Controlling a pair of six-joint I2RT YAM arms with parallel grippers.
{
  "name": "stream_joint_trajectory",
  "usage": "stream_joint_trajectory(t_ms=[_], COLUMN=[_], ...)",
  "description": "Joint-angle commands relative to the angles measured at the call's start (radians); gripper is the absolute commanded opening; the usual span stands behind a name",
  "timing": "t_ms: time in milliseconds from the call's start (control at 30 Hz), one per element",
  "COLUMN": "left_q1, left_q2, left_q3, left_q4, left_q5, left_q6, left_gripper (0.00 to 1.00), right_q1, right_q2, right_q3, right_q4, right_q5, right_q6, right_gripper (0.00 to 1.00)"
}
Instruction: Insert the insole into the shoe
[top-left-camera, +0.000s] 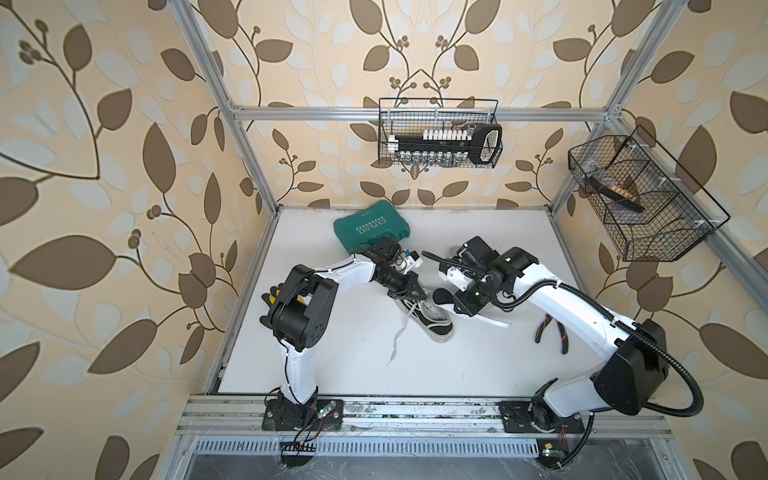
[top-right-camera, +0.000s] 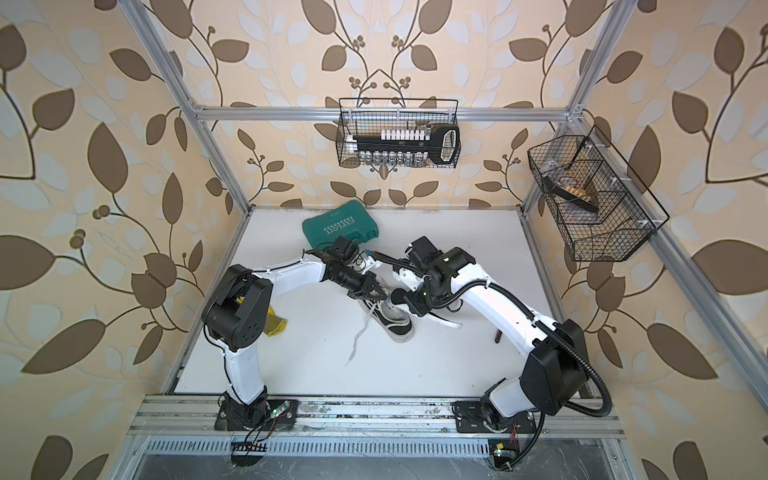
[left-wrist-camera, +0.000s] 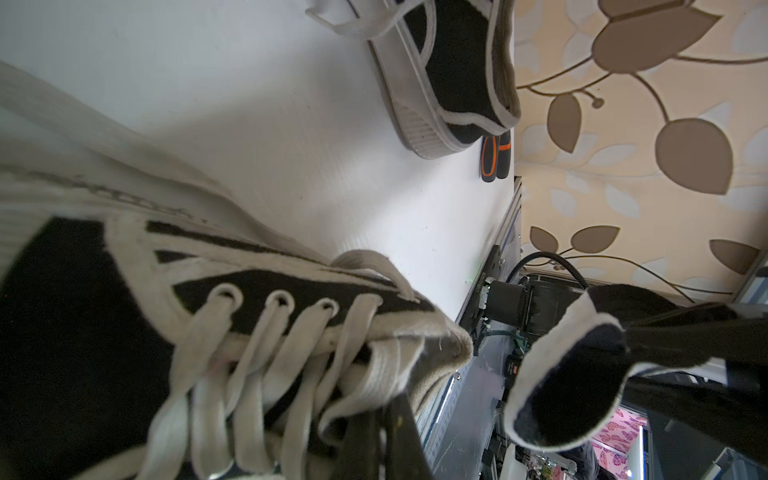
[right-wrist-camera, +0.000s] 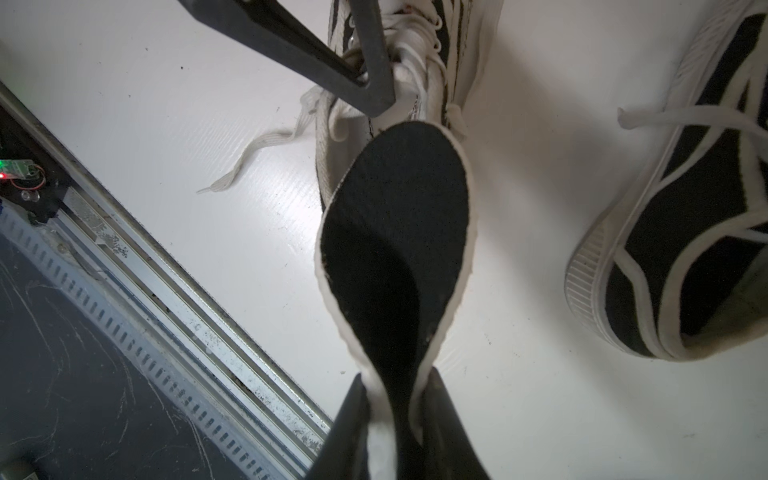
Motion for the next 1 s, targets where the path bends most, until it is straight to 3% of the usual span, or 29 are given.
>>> stream_joint_trajectory(t_ms=[0, 433, 967], left_q1=[0.006, 0.009, 0.007], left_q2=[-0.06, -0.053, -0.082], left_q3=[-0.01, -0.011, -0.039], left_q4=[0.068, 0.071, 0.113], left_q5=[0.071, 0.091, 0.065], left_q6=[-0.037, -0.05, -0.103], left_gripper=[0.0, 0.0, 0.0], right_q1=[0.02, 0.042, 0.053], right_q2=[0.034, 0.067, 0.207], right_q3=[0.054, -0.001, 0.074], right_q4=[-0.045, -0.031, 0.016], right_q5=[0.012, -0.014, -0.003], right_q6=[-0.02, 0.019, 0.062], right_gripper=[0.21, 0.2, 0.18])
